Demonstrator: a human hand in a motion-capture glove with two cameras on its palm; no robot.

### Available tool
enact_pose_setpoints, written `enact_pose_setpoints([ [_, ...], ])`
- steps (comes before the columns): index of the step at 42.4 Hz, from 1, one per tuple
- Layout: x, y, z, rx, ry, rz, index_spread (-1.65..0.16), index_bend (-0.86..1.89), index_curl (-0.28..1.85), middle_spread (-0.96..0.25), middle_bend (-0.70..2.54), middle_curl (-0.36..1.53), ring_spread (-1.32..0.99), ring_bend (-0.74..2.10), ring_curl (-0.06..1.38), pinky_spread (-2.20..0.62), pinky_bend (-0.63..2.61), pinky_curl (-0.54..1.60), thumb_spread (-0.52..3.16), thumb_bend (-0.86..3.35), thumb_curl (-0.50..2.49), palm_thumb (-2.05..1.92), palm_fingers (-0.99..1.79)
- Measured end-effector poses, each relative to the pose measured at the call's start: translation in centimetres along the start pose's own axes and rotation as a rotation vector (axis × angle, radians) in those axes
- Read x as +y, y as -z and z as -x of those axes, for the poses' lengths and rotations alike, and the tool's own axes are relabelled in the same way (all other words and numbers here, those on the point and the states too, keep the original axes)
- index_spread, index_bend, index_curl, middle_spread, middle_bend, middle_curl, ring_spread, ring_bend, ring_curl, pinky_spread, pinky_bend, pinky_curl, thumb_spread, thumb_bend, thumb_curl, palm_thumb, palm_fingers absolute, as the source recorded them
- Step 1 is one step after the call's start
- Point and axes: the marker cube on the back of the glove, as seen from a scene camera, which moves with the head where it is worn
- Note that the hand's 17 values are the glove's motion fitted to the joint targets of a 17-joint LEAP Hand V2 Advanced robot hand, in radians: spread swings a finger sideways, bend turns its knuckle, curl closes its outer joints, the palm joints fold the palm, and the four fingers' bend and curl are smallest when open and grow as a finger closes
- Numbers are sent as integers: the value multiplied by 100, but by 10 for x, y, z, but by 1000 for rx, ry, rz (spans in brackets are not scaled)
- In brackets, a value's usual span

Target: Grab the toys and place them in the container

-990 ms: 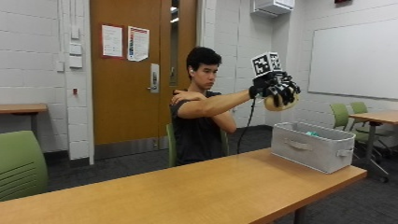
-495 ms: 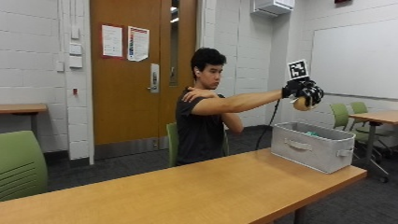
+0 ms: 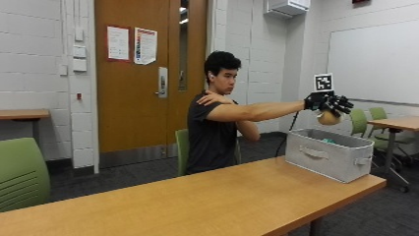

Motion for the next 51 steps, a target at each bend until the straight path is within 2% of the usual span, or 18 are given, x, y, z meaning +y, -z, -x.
enact_pose_setpoints([
  [1,0,-1,0,-6,-6,4,-40,6,5,-48,44,66,-46,109,47,-39,116,38,93,-9,82,46,68],
  [3,0,-1,4,-53,-8,14,-38,-1,4,-39,29,63,-41,102,46,-33,126,42,97,-21,70,18,20],
  [4,1,-1,4,-67,-1,19,-38,2,6,-37,27,64,-38,101,48,-32,131,45,98,-18,67,13,14],
  [5,2,-1,3,-62,11,22,-36,4,6,-32,20,61,-34,93,46,-27,135,46,96,-20,64,3,-4],
  [8,5,-4,-9,16,48,18,-34,8,6,-26,17,58,-28,84,41,-21,138,44,95,-15,58,-9,-9],
  [16,26,3,-28,86,158,-23,-34,18,11,-16,21,54,-19,72,32,-12,127,37,94,-12,46,-15,-5],
  [22,57,10,5,184,27,-47,-34,20,16,-14,24,53,-18,68,30,-10,117,34,96,-11,38,-15,-1],
  [25,79,20,-5,59,129,-38,-34,20,18,-13,25,53,-19,67,29,-10,112,32,98,-10,35,-13,0],
  [27,94,25,-29,57,149,-35,-35,21,20,-13,26,52,-19,65,29,-10,109,31,100,-9,34,-12,1],
  [32,128,22,-105,223,-6,-35,-35,28,24,-13,29,52,-21,59,27,-10,100,29,106,-7,30,-10,3],
  [35,149,17,-131,194,-7,-28,-35,30,26,-14,29,52,-23,56,26,-11,95,28,108,-7,28,-9,3],
  [40,163,3,-172,266,-205,-43,-34,34,30,-16,28,51,-28,53,25,-13,88,26,114,-5,26,-7,5],
  [51,194,-17,-216,235,-276,-37,-33,34,34,-18,27,49,-35,49,25,-15,80,26,124,-4,22,-5,7],
])
